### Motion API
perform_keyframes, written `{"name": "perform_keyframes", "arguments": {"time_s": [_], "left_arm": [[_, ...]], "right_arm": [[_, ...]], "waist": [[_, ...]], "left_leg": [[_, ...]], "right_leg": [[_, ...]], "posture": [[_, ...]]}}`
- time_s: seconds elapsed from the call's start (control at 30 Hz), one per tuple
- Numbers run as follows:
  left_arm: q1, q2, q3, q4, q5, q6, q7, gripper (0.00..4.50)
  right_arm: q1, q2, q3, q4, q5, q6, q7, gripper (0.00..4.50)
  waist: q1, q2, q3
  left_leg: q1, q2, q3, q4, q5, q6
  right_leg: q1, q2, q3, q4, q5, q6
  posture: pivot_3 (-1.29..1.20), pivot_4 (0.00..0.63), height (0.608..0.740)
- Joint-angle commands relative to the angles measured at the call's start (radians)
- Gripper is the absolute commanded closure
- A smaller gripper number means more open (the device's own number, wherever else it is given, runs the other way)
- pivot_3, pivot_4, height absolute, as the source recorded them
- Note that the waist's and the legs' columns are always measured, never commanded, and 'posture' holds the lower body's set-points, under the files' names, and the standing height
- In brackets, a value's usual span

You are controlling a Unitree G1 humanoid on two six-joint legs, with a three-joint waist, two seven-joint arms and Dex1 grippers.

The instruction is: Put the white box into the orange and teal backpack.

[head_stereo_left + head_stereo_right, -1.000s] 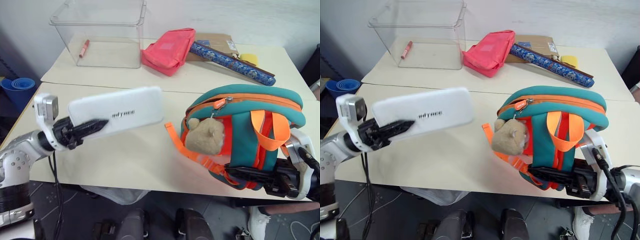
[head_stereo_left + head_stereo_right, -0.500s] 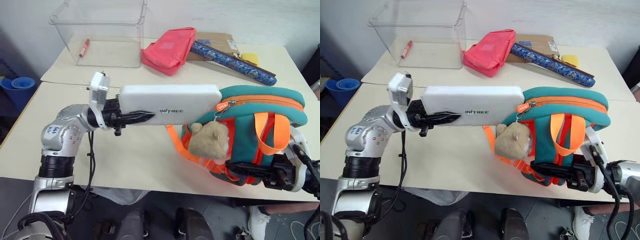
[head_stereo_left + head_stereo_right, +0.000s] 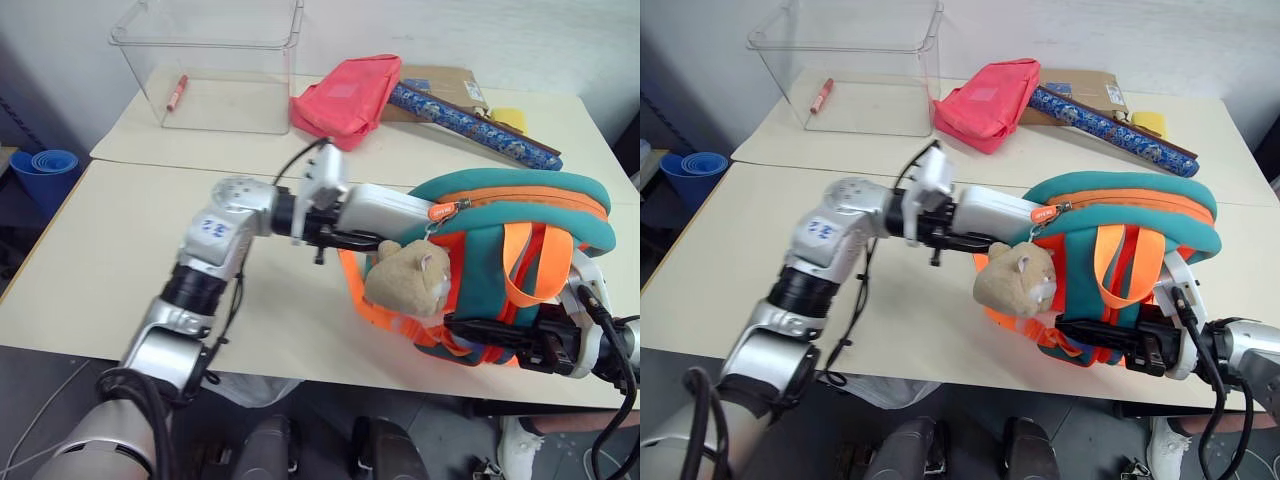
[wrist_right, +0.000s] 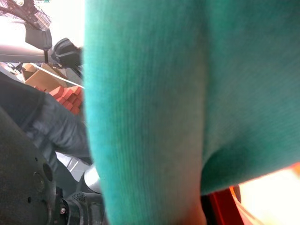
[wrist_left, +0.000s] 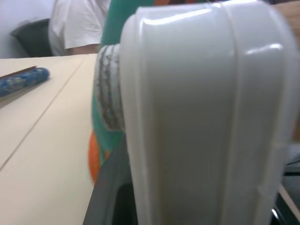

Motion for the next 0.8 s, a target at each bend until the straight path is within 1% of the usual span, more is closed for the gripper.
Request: {"name": "perform_keyframes", "arguments": {"time_s": [0.03, 0.07, 0.13, 0.27, 0.33, 0.4, 0.43, 0.53, 0.67, 0.8], "left_arm": [[-0.053, -0.103, -0.028, 0.076, 0.037, -0.061, 0.034, 3.17], [-0.054, -0.125, -0.029, 0.102, 0.048, -0.076, 0.037, 3.17], [-0.048, -0.159, -0.034, 0.138, 0.072, -0.113, 0.048, 2.46], [-0.03, -0.185, -0.018, 0.149, 0.069, -0.129, 0.039, 1.36], [-0.021, -0.182, 0.001, 0.146, 0.06, -0.126, 0.043, 0.72], [-0.01, -0.155, 0.039, 0.138, 0.045, -0.147, 0.034, 0.16], [-0.003, -0.135, 0.06, 0.13, 0.031, -0.149, 0.018, 0.05], [0.021, -0.032, 0.125, 0.116, -0.007, -0.181, -0.074, 0.05], [0.063, 0.107, 0.154, 0.084, -0.038, -0.172, -0.198, 0.05], [0.113, 0.188, 0.205, -0.001, -0.094, -0.123, -0.233, 0.05]], "right_arm": [[-0.016, 0.013, 0.017, -0.019, -0.005, -0.013, 0.001, 4.47], [-0.021, 0.017, 0.021, -0.02, -0.008, -0.014, -0.002, 4.47], [-0.028, 0.023, 0.029, -0.022, -0.013, -0.017, -0.008, 4.5], [-0.033, 0.037, 0.038, -0.025, -0.017, -0.022, -0.025, 4.5], [-0.033, 0.047, 0.04, -0.029, -0.018, -0.026, -0.035, 4.5], [-0.031, 0.065, 0.041, -0.032, -0.028, -0.04, -0.051, 4.5], [-0.031, 0.073, 0.041, -0.033, -0.031, -0.044, -0.058, 4.5], [-0.036, 0.098, 0.042, -0.029, -0.05, -0.065, -0.079, 4.5], [-0.041, 0.109, 0.042, -0.027, -0.068, -0.077, -0.088, 4.5], [-0.055, 0.111, 0.054, -0.02, -0.077, -0.084, -0.095, 4.5]], "waist": [[-0.001, 0.0, 0.0], [-0.005, 0.0, 0.0], [-0.011, 0.0, 0.0], [-0.014, 0.0, 0.0], [-0.013, 0.0, 0.0], [-0.013, 0.0, 0.0], [-0.013, 0.0, 0.0], [-0.024, 0.0, 0.0], [-0.031, 0.0, 0.0], [-0.02, 0.0, 0.0]], "left_leg": [[0.0, 0.0, 0.0, 0.0, 0.0, 0.0], [0.0, 0.0, 0.0, 0.0, 0.0, 0.0], [0.0, 0.0, 0.0, 0.0, 0.0, 0.0], [0.0, 0.001, 0.0, 0.0, 0.001, -0.001], [0.0, 0.001, -0.001, 0.0, 0.001, -0.001], [0.0, 0.001, -0.001, 0.001, 0.001, -0.001], [0.0, 0.001, -0.001, 0.001, 0.001, -0.001], [0.0, 0.002, -0.001, 0.0, 0.001, -0.001], [0.002, 0.002, -0.001, -0.001, 0.002, -0.003], [0.001, 0.002, -0.001, 0.0, 0.001, -0.002]], "right_leg": [[0.0, 0.0, 0.0, 0.0, 0.0, 0.0], [0.0, 0.0, 0.0, -0.001, 0.0, 0.0], [0.0, -0.001, 0.0, -0.001, 0.0, 0.0], [-0.001, -0.002, 0.0, -0.001, 0.0, 0.0], [0.0, -0.002, 0.0, -0.001, 0.0, 0.0], [0.0, -0.003, 0.0, -0.001, 0.0, 0.0], [0.0, -0.003, 0.0, -0.001, 0.0, 0.0], [-0.001, -0.002, 0.0, -0.001, 0.0, 0.0], [0.0, -0.001, -0.001, 0.001, -0.001, -0.001], [0.0, -0.002, -0.001, 0.001, -0.001, -0.001]], "posture": [[0.0, 0.15, 0.74], [0.0, 0.15, 0.74], [0.0, 0.15, 0.74], [0.0, 0.15, 0.74], [0.0, 0.15, 0.74], [0.0, 0.15, 0.74], [0.0, 0.15, 0.74], [0.0, 0.15, 0.74], [0.0, 0.15, 0.74], [0.0, 0.15, 0.74]]}}
